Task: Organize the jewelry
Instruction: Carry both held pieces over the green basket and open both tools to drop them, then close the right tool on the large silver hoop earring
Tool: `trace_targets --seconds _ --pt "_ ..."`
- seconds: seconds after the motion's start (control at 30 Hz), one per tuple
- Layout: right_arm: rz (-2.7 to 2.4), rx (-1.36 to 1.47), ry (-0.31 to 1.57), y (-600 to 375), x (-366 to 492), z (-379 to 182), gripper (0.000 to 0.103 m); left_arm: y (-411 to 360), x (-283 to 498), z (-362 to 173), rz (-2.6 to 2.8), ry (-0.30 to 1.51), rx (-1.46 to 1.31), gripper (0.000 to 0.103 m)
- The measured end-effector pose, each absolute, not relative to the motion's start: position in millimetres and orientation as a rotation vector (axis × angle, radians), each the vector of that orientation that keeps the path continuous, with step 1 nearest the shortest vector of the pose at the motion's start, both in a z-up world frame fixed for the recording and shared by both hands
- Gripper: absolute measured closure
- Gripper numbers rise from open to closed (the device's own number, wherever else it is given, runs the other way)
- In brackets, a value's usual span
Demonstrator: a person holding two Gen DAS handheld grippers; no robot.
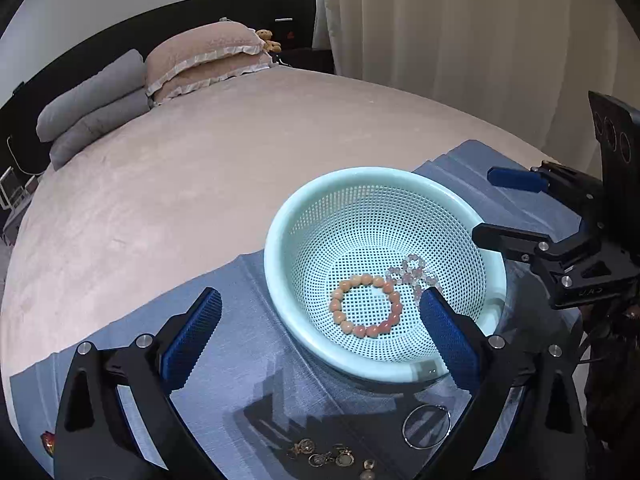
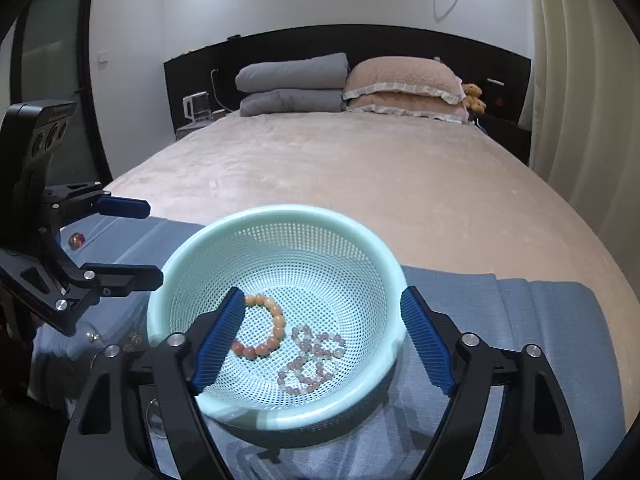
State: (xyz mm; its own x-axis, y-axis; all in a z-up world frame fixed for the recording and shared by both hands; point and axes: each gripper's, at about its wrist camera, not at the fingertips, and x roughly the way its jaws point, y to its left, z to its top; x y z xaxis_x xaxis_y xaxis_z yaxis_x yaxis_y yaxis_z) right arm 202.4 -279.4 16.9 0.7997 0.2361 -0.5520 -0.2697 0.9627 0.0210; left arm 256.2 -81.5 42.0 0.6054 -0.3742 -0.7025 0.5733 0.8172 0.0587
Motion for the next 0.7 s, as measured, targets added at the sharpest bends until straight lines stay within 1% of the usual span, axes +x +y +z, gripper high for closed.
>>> trace_targets --seconds 0.47,0.7 --pt "0.276 -0.103 0.56 -274 155 34 0.016 -45 220 48 -0.498 0.776 0.311 0.006" --pt "0.393 -0.126 0.598 -258 124 28 0.016 -26 184 41 -0.475 0.779 0.354 0.006"
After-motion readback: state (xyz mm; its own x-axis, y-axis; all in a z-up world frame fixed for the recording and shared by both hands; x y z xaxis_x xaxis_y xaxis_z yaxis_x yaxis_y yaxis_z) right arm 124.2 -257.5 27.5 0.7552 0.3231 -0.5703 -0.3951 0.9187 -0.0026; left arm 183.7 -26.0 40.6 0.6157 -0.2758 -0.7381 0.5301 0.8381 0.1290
